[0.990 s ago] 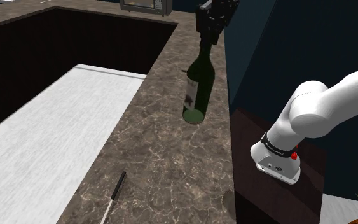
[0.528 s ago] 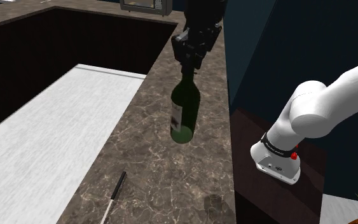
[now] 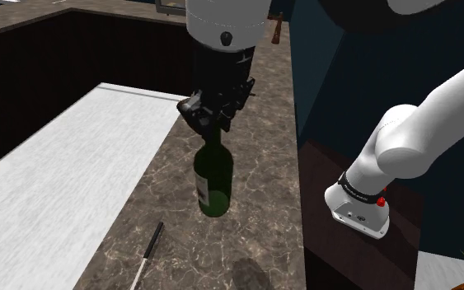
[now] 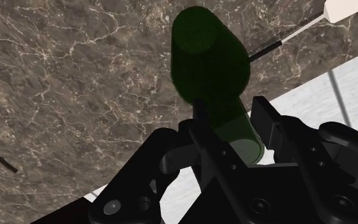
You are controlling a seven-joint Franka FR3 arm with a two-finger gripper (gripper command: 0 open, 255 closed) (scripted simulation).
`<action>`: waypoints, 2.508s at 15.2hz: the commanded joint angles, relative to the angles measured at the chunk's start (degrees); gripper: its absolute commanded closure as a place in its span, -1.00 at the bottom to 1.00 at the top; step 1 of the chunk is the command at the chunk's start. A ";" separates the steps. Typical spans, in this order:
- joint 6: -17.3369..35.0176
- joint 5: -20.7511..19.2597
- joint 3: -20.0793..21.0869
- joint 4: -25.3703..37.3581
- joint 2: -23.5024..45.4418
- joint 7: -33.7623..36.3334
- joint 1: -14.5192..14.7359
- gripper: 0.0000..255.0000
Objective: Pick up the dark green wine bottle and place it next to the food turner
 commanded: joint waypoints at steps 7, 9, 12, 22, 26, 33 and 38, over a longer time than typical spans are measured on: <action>3.17 -13.78 12.52 9.28 19.36 17.79 1.64 1.00; 3.93 -14.48 12.38 8.91 20.18 18.52 2.27 1.00; 6.18 -14.69 12.29 6.72 20.32 18.86 2.28 1.00; 13.16 -16.61 12.15 0.56 22.06 20.77 2.57 1.00; 13.16 -16.61 12.15 0.56 22.06 20.77 2.57 1.00; 13.16 -16.63 12.15 0.57 22.08 20.78 2.58 -1.00; 7.81 -14.92 12.49 5.11 20.49 19.60 2.51 -1.00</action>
